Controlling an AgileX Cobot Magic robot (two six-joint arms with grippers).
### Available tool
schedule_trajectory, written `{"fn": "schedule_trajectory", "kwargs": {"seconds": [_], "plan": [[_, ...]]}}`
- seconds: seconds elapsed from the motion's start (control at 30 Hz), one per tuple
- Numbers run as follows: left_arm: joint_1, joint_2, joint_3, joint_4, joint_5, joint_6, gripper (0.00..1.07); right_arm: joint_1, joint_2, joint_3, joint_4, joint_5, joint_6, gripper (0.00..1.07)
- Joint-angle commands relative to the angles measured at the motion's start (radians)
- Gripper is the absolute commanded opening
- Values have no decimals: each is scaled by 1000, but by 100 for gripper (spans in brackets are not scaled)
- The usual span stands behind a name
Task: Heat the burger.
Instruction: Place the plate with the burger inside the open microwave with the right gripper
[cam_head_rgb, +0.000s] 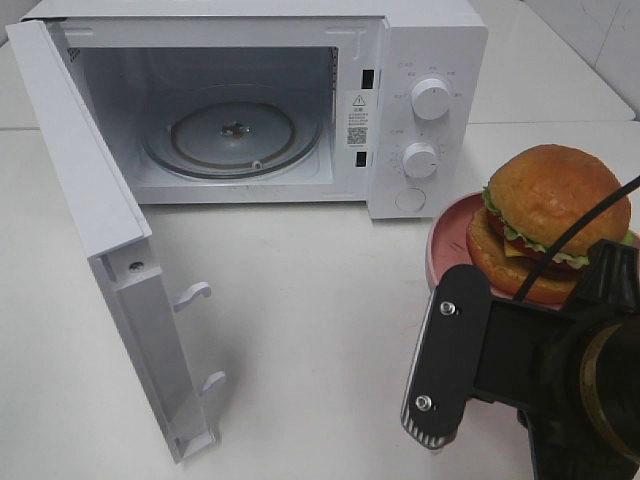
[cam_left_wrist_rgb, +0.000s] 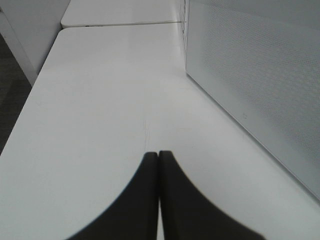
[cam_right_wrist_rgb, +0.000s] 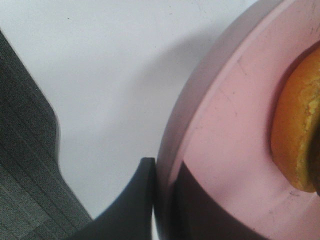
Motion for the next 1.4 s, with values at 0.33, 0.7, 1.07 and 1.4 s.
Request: {"fn": "schedule_trajectory", "kwargs": {"seconds": [0.33, 0.7, 1.07, 1.4], "plan": [[2, -26, 2, 0, -6, -1, 0, 11, -8, -1, -76, -3, -142, 0], [2, -26, 2, 0, -6, -1, 0, 11, -8, -1, -149, -71, -252, 0], [2, -26, 2, 0, -6, -1, 0, 11, -8, -1, -154, -146, -380, 1], [2, -26, 2, 0, -6, -1, 0, 11, -8, -1, -195, -240, -502, 1]]}}
